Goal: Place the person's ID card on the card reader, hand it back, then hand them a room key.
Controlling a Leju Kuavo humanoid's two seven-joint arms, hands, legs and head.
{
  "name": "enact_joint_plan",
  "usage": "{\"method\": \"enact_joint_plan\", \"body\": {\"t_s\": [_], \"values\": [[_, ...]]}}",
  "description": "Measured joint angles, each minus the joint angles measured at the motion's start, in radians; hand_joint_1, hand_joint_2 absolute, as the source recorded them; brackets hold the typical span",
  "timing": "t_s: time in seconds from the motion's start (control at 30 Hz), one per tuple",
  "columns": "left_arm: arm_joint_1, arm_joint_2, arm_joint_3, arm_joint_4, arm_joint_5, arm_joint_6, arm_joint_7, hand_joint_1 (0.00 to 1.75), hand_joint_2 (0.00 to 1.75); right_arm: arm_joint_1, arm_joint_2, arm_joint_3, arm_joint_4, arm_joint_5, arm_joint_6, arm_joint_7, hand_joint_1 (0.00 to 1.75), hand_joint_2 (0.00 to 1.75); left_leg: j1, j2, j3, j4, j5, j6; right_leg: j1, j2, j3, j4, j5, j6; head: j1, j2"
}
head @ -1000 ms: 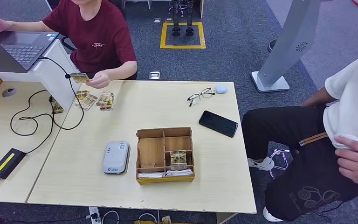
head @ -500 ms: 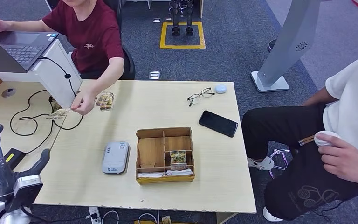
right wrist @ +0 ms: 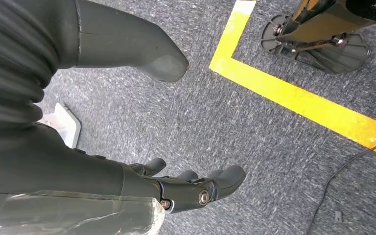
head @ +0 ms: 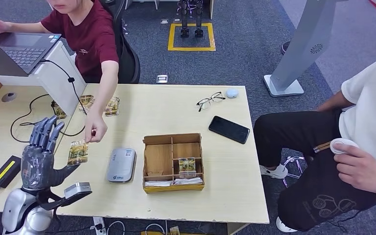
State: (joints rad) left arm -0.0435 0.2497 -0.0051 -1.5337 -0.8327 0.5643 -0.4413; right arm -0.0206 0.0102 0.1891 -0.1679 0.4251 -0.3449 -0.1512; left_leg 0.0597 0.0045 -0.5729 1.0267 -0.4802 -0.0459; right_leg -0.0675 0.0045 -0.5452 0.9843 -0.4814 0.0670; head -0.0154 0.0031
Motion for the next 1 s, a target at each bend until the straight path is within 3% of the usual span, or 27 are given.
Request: {"method": "enact_joint_plan", "body": {"t_s": [0.03, 0.17, 0.23, 0.33, 0.5, 0.73, 1.0], "values": [[-0.007, 0.008, -0.019, 0.008, -0.024, 0.008, 0.010, 0.03, 1.75, -0.002, 0.001, 0.002, 0.000, 0.002, 0.001, 0.001, 0.00, 1.75, 0.000, 0.000, 0.000, 0.000, 0.000, 0.000, 0.000, 0.000, 0.000, 0.000, 0.000, 0.000, 0.000, 0.000], [-0.034, 0.038, -0.093, 0.043, -0.119, 0.043, 0.050, 1.65, 1.75, -0.008, 0.007, 0.010, -0.005, 0.013, 0.002, 0.004, 0.00, 1.75, 0.000, 0.000, 0.000, 0.000, 0.001, 0.000, 0.000, 0.000, 0.000, 0.000, 0.001, -0.001, 0.000, 0.000], [-0.042, 0.050, -0.125, 0.056, -0.157, 0.059, 0.068, 1.75, 1.75, -0.011, 0.011, 0.012, -0.007, 0.020, 0.002, 0.004, 0.00, 1.75, 0.000, 0.000, 0.000, 0.000, 0.001, 0.000, 0.000, 0.000, 0.000, 0.000, 0.001, -0.001, 0.000, 0.000], [-0.048, 0.062, -0.155, 0.069, -0.177, 0.073, 0.079, 1.75, 1.75, -0.013, 0.014, 0.013, -0.008, 0.025, 0.002, 0.004, 0.00, 1.75, 0.000, 0.000, 0.000, 0.000, 0.001, 0.000, 0.000, 0.000, 0.000, 0.000, 0.001, -0.001, 0.000, 0.000], [-0.053, 0.073, -0.183, 0.081, -0.174, 0.073, 0.079, 1.63, 1.75, -0.013, 0.018, 0.014, -0.010, 0.033, 0.004, 0.007, 0.00, 1.75, 0.000, 0.000, 0.000, 0.000, 0.001, 0.000, 0.000, 0.000, 0.000, 0.000, 0.001, -0.001, 0.000, 0.000], [-0.062, 0.076, -0.198, 0.083, -0.165, 0.072, 0.076, 1.75, 1.75, -0.014, 0.020, 0.014, -0.013, 0.032, 0.003, 0.011, 0.00, 1.75, 0.000, 0.000, 0.000, 0.000, 0.001, 0.000, 0.000, 0.000, 0.000, 0.000, 0.001, -0.001, 0.000, 0.000], [-0.063, 0.075, -0.206, 0.083, -0.119, 0.076, 0.048, 1.75, 1.75, -0.014, 0.021, 0.014, -0.015, 0.032, 0.002, 0.005, 0.00, 1.75, 0.000, 0.000, -0.001, 0.000, 0.001, 0.000, 0.000, 0.000, 0.000, 0.000, 0.001, -0.001, 0.000, 0.000]]}}
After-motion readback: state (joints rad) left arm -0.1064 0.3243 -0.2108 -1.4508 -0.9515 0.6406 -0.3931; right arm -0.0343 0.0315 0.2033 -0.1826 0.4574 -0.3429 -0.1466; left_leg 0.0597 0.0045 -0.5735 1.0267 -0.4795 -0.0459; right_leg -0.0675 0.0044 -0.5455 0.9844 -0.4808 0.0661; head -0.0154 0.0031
